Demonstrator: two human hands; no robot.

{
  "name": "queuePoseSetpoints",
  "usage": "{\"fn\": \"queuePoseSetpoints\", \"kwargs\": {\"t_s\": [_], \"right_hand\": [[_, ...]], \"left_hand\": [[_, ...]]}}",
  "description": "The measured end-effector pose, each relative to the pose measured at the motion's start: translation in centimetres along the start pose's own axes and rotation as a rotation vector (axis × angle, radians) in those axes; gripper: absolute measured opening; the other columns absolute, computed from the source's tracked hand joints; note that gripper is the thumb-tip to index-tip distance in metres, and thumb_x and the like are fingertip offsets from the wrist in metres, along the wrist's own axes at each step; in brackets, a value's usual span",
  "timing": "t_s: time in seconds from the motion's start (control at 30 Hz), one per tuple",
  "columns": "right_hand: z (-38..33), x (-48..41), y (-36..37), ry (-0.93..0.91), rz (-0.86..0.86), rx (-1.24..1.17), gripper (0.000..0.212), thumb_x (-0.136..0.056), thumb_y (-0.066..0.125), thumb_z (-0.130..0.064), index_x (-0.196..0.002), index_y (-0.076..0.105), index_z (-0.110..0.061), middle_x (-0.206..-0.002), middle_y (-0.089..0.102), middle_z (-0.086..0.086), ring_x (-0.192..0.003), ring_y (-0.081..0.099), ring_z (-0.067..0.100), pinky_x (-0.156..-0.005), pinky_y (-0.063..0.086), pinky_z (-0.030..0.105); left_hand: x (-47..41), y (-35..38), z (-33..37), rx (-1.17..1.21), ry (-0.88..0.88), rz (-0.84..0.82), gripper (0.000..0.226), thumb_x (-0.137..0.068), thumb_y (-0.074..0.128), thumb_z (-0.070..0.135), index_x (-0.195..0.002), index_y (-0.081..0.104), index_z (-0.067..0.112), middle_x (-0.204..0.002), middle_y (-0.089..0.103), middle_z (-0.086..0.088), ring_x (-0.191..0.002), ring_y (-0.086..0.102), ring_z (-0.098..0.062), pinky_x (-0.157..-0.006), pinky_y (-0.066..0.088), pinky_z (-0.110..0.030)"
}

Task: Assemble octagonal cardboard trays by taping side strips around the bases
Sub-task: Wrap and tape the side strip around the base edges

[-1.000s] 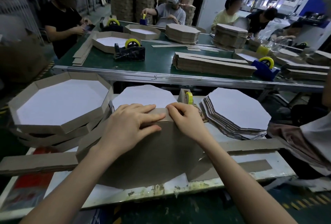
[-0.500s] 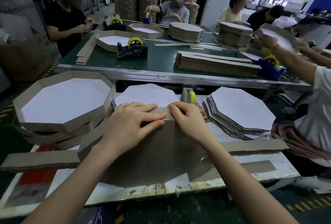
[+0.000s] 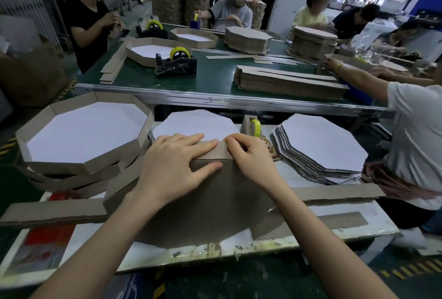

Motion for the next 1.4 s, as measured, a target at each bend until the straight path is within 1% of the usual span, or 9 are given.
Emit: {"fn": "queuePoseSetpoints", "kwargs": {"t_s": [0.23, 0.43, 0.77, 0.97, 1.07, 1.13, 1.2, 1.3, 1.4], "right_hand": [[0.1, -0.2, 0.2, 0.003, 0.003, -0.031, 0.024, -0.097, 0.052, -0.008, -0.085, 0.073, -0.009, -0.075, 0.063, -0.013, -0.071, 0.054, -0.001, -0.067, 0.036, 0.015], [0.3, -0.3, 0.3, 0.007, 0.013, -0.023, 0.025, -0.096, 0.051, -0.009, -0.085, 0.073, -0.01, -0.073, 0.06, -0.018, -0.069, 0.053, -0.005, -0.065, 0.035, 0.012], [0.3, -0.1, 0.4, 0.021, 0.011, -0.007, 0.024, -0.096, 0.051, -0.01, -0.088, 0.074, -0.009, -0.079, 0.068, -0.01, -0.072, 0.056, -0.003, -0.065, 0.037, 0.012], [0.3, 0.1, 0.2, 0.013, 0.006, 0.007, 0.023, -0.096, 0.053, -0.011, -0.088, 0.074, -0.009, -0.078, 0.067, -0.01, -0.072, 0.056, -0.002, -0.065, 0.038, 0.014], [0.2, 0.3, -0.1, -0.039, -0.03, 0.005, 0.02, -0.092, 0.062, -0.027, -0.098, 0.074, -0.012, -0.089, 0.068, -0.01, -0.084, 0.058, -0.003, -0.075, 0.041, 0.015], [0.3, 0.7, -0.2, -0.086, -0.116, 0.09, 0.048, -0.083, 0.062, -0.051, -0.117, 0.069, -0.019, -0.106, 0.063, -0.01, -0.101, 0.058, 0.001, -0.087, 0.044, 0.019], [0.3, 1.1, -0.2, -0.141, -0.15, 0.217, 0.067, -0.076, 0.061, -0.062, -0.131, 0.061, -0.025, -0.116, 0.056, -0.012, -0.112, 0.054, 0.005, -0.094, 0.047, 0.029], [-0.2, 1.1, -0.1, -0.247, -0.054, 0.333, 0.067, -0.073, 0.058, -0.062, -0.127, 0.064, -0.024, -0.112, 0.058, -0.009, -0.106, 0.054, 0.011, -0.09, 0.049, 0.036], [-0.7, 0.9, 0.3, -0.25, -0.058, 0.34, 0.061, -0.071, 0.056, -0.061, -0.119, 0.066, -0.024, -0.105, 0.057, -0.009, -0.099, 0.054, 0.011, -0.08, 0.05, 0.032]], "left_hand": [[-0.3, -0.3, -0.7, -0.004, 0.113, -0.096, 0.054, -0.088, 0.041, 0.054, -0.138, 0.05, 0.038, -0.127, 0.059, 0.015, -0.119, 0.051, -0.013, -0.096, 0.035, -0.034], [-0.2, -0.2, 0.2, 0.002, 0.059, 0.033, 0.052, -0.076, 0.046, 0.048, -0.122, 0.066, 0.036, -0.107, 0.069, 0.012, -0.104, 0.062, -0.015, -0.085, 0.039, -0.032], [-0.1, 0.0, 0.1, -0.046, 0.074, 0.054, 0.053, -0.076, 0.046, 0.054, -0.122, 0.067, 0.037, -0.106, 0.07, 0.014, -0.099, 0.063, -0.015, -0.082, 0.044, -0.033], [-0.1, -0.1, 0.0, -0.039, 0.114, 0.062, 0.055, -0.074, 0.043, 0.046, -0.123, 0.066, 0.034, -0.108, 0.07, 0.01, -0.101, 0.063, -0.016, -0.084, 0.045, -0.034], [-0.1, -0.1, -0.2, -0.045, 0.127, 0.052, 0.057, -0.075, 0.042, 0.043, -0.126, 0.065, 0.032, -0.112, 0.068, 0.011, -0.104, 0.062, -0.015, -0.086, 0.045, -0.034], [-0.1, -0.1, -0.4, -0.054, 0.124, 0.022, 0.056, -0.077, 0.045, 0.043, -0.13, 0.061, 0.032, -0.118, 0.066, 0.011, -0.109, 0.06, -0.015, -0.089, 0.044, -0.035], [-0.1, -0.1, -0.5, -0.071, 0.124, -0.004, 0.057, -0.078, 0.05, 0.043, -0.134, 0.058, 0.032, -0.124, 0.065, 0.01, -0.113, 0.058, -0.016, -0.092, 0.043, -0.036], [0.0, -0.1, -0.6, -0.083, 0.128, -0.001, 0.06, -0.076, 0.051, 0.045, -0.134, 0.058, 0.031, -0.124, 0.065, 0.008, -0.113, 0.059, -0.017, -0.092, 0.044, -0.036], [0.0, -0.2, -0.5, -0.08, 0.124, 0.003, 0.059, -0.077, 0.053, 0.045, -0.134, 0.058, 0.03, -0.124, 0.066, 0.007, -0.113, 0.06, -0.018, -0.092, 0.045, -0.037]]}}
Point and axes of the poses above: each hand's wrist, its own x-axis away from the middle knuckle, its own y-axis out of the palm, z = x × y, the point moved 2 cm from there along -x, towards the middle knuckle
